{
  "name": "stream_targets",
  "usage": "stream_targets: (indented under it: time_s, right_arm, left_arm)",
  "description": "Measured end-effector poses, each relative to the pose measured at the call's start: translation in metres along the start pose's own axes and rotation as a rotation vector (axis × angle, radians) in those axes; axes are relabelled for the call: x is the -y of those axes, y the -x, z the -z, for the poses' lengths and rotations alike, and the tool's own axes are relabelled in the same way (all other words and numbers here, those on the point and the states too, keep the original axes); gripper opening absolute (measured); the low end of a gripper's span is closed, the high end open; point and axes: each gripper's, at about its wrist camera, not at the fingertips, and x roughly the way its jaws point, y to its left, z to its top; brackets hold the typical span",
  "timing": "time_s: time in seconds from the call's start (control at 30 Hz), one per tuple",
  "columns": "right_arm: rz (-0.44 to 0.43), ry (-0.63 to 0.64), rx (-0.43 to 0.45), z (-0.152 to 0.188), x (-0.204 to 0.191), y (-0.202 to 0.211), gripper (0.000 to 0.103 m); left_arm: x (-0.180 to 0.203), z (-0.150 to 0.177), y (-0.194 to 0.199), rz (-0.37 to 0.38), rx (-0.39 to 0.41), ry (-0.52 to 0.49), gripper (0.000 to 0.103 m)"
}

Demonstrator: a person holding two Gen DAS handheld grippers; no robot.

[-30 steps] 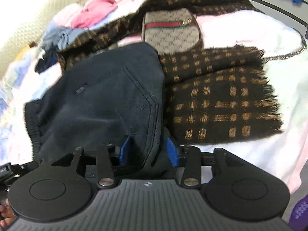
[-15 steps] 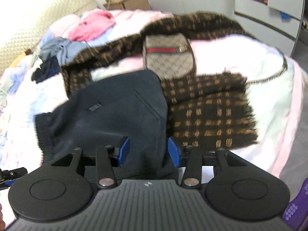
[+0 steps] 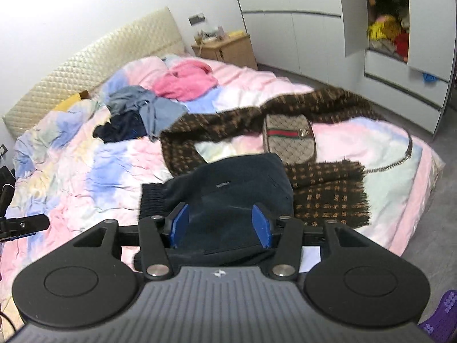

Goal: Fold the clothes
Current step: 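Lower the folded sweatpants onto the scarf and open both tools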

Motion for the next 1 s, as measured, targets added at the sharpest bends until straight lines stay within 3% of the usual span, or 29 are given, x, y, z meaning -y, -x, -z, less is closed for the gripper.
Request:
stream_targets:
  time_s: [0.6,0.93,1.0]
  right_arm:
    - [0.03,0.041,0.122,0.032,-0.082,0.16,0.066]
    - [0.014,0.103,0.141,0.048,-0.113,0.191,0.079]
    - [0.015,0.112,0.144,0.051,-0.118,0.192,0.086]
  left_arm:
    - [0.021,0.029,0.163,0.001,0.112,-0.03,0.088]
    - [0.035,0.046,0.218,-0.041,0.113,-0.093,0.089]
    - [0.035,0.047,0.222,-0.048,0.109,-0.09,0.092]
